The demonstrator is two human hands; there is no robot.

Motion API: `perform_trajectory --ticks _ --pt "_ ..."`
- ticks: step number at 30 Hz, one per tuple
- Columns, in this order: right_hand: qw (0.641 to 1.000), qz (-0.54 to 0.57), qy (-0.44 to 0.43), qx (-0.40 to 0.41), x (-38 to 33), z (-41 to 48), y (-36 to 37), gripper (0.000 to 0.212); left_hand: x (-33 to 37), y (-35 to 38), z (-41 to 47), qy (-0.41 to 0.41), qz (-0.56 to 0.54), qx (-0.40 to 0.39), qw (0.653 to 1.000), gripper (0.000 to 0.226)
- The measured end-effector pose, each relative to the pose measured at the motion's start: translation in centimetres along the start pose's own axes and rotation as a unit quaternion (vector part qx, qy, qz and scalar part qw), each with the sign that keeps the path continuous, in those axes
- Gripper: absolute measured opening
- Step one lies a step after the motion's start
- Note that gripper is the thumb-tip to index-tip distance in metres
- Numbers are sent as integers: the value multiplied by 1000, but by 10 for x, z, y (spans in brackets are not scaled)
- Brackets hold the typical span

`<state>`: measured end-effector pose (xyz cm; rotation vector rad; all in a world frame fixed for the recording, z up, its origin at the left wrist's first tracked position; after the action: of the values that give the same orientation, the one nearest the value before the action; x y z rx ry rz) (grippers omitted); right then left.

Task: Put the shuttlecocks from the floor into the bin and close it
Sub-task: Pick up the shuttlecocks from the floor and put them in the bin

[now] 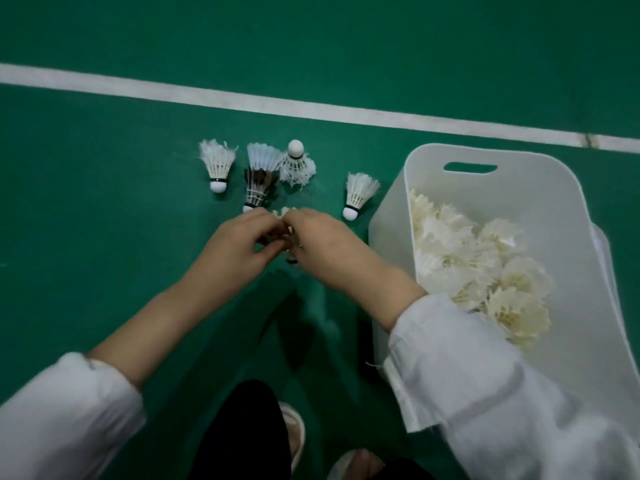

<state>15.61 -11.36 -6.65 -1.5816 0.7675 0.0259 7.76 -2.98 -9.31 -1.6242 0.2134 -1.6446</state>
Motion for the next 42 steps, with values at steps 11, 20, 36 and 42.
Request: perform_trajectory --ticks 11,20,36,42 --pt "989 -13 142 -25 48 14 28 24 -68 -3 66 -68 161 26 984 30" --pt "990 -8 143 5 51 18 27 41 -84 15 70 -88 254 -39 962 41" --pt "993 19 119 9 46 18 26 32 -63 -4 20 -174 -25 -82 981 15" --pt "991 18 130 12 48 19 27 27 -66 -9 30 -184 46 -37 981 21"
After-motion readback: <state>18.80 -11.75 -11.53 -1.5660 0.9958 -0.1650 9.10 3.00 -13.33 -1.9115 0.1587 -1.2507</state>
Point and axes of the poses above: each hand's wrist, its own z-axis towards the middle knuckle, its own y-axis out of the palm, x = y × z, the point moved 4 cm from there along z, towards the middle knuckle, and after that the axes turned 7 degrees about x, right-handed, at the moved point
